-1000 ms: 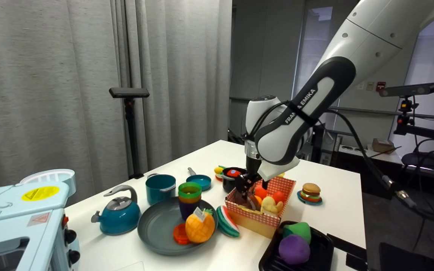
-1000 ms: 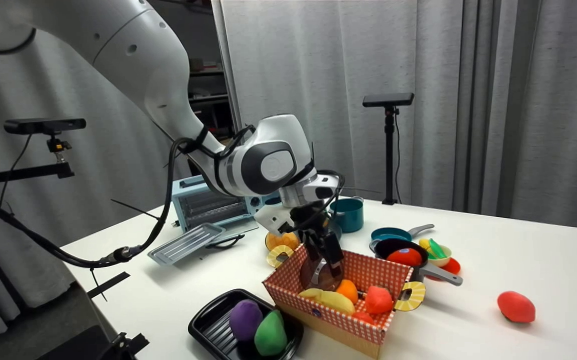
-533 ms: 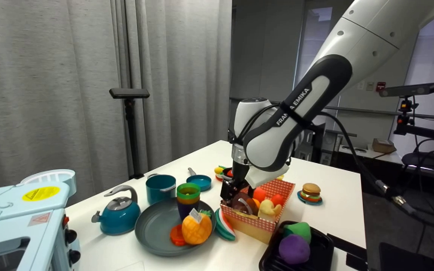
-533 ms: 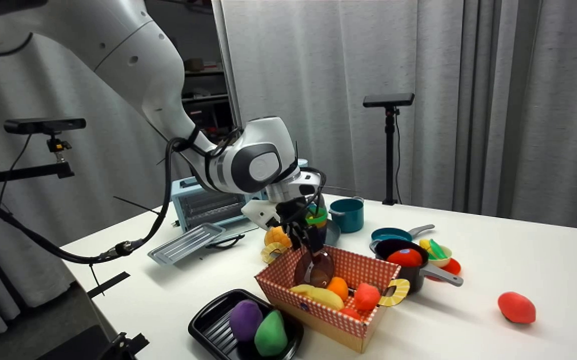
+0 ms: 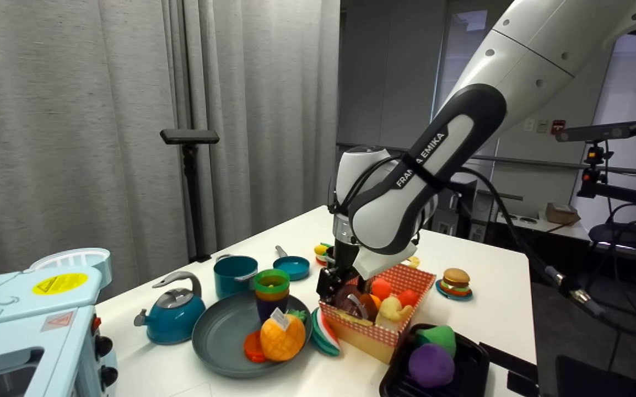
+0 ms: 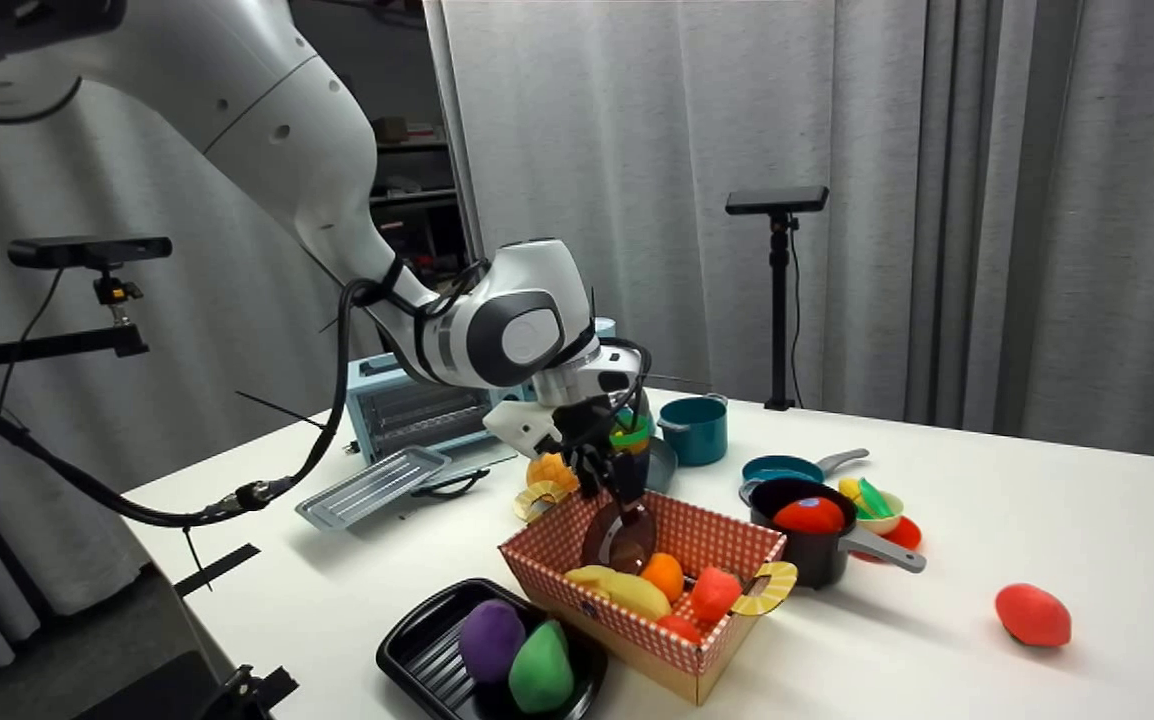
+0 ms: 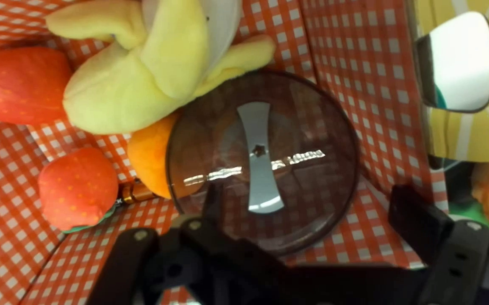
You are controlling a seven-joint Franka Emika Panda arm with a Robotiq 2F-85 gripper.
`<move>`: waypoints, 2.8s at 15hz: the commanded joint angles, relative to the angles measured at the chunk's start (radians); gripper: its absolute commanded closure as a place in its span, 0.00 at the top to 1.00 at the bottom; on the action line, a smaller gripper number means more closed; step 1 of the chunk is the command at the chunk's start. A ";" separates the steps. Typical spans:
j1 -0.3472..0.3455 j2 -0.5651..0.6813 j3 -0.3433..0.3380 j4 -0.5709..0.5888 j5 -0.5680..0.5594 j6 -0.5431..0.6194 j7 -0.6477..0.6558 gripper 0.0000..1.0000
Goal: Pick up the lid and put it on the pot
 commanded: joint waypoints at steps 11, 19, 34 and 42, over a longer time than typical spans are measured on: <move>0.091 0.030 -0.093 -0.006 -0.021 -0.004 0.100 0.53; 0.052 0.011 -0.166 -0.033 -0.050 0.006 0.064 0.00; -0.048 -0.105 -0.143 0.041 0.081 -0.204 0.014 0.04; -0.098 -0.107 -0.130 0.305 0.087 -0.468 0.012 0.04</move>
